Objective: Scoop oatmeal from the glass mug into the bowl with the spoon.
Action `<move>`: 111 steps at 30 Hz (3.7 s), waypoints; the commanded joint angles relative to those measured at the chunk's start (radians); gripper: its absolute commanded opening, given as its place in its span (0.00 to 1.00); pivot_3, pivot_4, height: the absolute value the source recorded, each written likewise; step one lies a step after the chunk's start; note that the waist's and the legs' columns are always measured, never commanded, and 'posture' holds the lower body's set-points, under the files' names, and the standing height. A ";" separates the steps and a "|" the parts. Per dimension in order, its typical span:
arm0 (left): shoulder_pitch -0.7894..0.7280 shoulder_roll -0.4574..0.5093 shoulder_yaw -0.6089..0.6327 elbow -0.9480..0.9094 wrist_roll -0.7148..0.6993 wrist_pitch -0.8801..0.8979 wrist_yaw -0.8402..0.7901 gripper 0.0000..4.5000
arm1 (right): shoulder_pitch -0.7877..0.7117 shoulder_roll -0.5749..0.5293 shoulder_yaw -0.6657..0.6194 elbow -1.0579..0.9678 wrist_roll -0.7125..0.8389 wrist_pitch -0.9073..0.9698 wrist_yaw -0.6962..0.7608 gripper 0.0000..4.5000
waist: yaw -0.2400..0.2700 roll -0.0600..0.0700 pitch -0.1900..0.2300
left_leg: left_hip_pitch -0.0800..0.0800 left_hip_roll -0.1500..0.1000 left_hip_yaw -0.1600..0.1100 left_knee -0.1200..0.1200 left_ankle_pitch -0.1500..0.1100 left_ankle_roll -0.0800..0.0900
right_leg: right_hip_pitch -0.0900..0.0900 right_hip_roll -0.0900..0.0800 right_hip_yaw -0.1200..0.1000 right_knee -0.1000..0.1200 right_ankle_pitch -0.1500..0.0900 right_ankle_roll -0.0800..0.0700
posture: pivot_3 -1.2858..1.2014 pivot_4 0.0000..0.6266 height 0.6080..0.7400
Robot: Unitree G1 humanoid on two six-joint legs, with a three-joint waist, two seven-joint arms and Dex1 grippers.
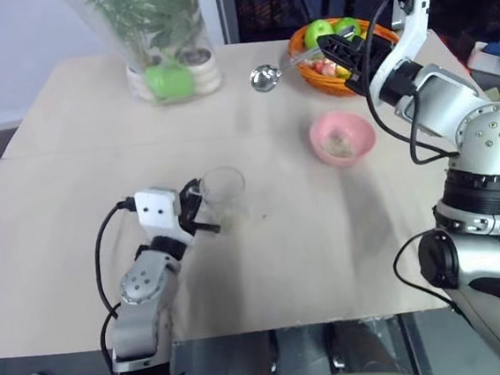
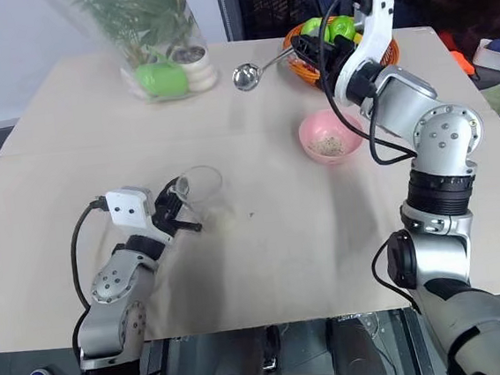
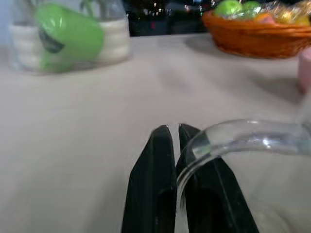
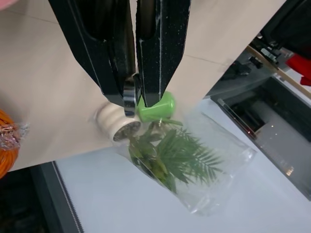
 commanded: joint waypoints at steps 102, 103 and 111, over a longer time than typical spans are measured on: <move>-1.200 -0.158 -0.210 1.450 0.424 -0.547 0.254 0.01 | -0.147 -0.144 -0.160 0.185 -0.232 0.181 0.085 0.00 | 0.000 0.000 0.001 | -0.016 -0.004 -0.003 0.003 0.003 -0.004 | -0.011 0.000 -0.005 0.001 0.000 0.001 | 0.52 0.24 1.00; -1.201 -0.160 -0.211 1.447 0.426 -0.550 0.254 0.01 | -0.136 -0.135 -0.120 0.151 -0.238 0.164 0.102 0.00 | -0.001 0.000 0.001 | -0.016 -0.004 -0.003 0.003 0.003 -0.004 | -0.011 0.000 -0.004 0.001 0.000 0.001 | 0.52 0.24 1.00; -1.192 -0.178 -0.230 1.405 0.436 -0.591 0.254 0.01 | -0.042 -0.179 0.247 0.026 -0.434 -0.030 0.296 0.00 | -0.002 0.000 0.000 | -0.015 -0.005 -0.003 0.006 0.003 -0.004 | -0.011 0.001 -0.004 0.001 0.000 0.001 | 0.52 0.24 1.00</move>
